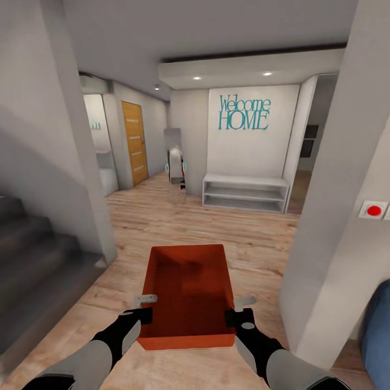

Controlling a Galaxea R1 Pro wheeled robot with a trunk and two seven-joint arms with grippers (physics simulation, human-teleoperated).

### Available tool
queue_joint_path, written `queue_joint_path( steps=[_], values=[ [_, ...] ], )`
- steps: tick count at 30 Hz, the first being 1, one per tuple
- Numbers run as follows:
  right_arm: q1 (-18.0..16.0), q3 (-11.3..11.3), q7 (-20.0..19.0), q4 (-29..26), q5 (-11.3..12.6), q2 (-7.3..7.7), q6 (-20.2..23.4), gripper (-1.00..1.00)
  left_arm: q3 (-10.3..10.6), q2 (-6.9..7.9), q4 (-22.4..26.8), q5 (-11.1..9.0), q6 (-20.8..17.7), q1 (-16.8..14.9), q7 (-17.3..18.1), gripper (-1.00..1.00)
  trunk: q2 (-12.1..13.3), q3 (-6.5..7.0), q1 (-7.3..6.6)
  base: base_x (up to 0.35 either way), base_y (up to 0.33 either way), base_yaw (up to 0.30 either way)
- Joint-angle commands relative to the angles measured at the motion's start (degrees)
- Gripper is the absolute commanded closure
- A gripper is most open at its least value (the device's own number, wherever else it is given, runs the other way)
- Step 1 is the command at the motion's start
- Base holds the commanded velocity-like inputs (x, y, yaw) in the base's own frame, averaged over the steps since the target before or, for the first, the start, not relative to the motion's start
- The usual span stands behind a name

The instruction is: Move the two storage containers from the living room to the garage. In the garage, place one container on the floor and stack the other container on top of it (either order is fine).

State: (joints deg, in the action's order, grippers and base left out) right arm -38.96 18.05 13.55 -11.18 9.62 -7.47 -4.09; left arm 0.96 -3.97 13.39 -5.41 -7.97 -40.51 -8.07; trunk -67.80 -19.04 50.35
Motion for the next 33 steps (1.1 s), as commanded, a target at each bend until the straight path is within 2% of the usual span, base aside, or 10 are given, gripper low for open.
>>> queue_joint_path(
  steps=[1, 33],
  values=[
    [-0.07, -2.63, 0.34, 0.19, 4.88, 0.61, -0.39, 1.00, -1.67, 0.17, 0.32, 0.75, 4.10, -0.01, -0.54, 1.00, -0.04, -0.07, 0.03, 0.322, 0.000, 0.000],
    [-0.07, -2.66, 0.42, 0.19, 4.88, 0.61, -0.32, 1.00, -1.67, 0.19, 0.36, 0.75, 4.10, -0.01, -0.54, 1.00, -0.04, -0.07, 0.03, 0.322, 0.000, 0.000]
  ],
)
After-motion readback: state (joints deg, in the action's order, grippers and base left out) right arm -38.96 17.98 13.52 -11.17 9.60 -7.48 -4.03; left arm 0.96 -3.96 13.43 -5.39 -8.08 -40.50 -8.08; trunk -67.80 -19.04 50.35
